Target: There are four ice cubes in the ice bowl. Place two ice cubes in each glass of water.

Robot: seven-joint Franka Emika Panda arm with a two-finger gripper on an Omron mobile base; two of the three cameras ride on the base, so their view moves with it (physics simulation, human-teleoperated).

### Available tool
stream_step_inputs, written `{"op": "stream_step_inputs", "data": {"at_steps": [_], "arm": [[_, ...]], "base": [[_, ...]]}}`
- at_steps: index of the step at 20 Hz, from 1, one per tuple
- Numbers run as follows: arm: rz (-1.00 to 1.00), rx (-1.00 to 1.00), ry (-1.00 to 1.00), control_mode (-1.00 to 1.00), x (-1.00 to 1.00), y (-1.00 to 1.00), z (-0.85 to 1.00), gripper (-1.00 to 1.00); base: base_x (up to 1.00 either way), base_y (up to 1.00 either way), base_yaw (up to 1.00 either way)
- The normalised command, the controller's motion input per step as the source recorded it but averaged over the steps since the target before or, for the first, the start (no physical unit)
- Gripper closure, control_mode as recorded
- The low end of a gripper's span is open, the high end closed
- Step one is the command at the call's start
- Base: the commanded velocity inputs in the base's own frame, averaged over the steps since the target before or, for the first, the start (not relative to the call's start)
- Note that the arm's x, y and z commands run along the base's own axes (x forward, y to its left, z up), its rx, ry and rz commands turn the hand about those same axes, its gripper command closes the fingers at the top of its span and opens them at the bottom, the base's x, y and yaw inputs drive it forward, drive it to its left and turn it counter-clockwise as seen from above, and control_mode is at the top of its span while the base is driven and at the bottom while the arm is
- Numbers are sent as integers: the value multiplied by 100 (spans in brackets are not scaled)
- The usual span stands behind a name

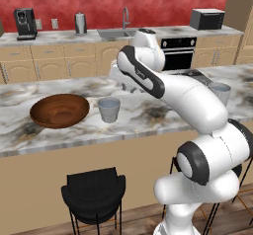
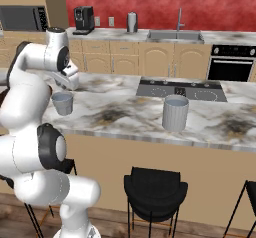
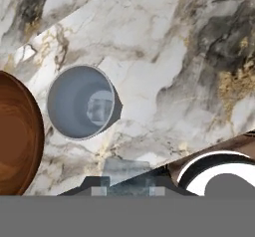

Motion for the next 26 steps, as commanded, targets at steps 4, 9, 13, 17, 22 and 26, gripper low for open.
{"op": "stream_step_inputs", "data": {"at_steps": [4, 9, 13, 17, 22, 26], "arm": [[15, 1, 3, -100, 18, 0, -9, 100], [13, 0, 3, -100, 22, 0, -14, 100], [12, 0, 1, -100, 23, 0, -19, 100], [11, 0, 0, -100, 15, 5, -17, 100], [10, 0, 0, -100, 7, 13, -12, 100], [9, 0, 0, -100, 8, 18, -15, 100]], "base": [[0, 0, 0], [0, 0, 0], [0, 0, 0], [0, 0, 0], [0, 0, 0], [0, 0, 0]]}}
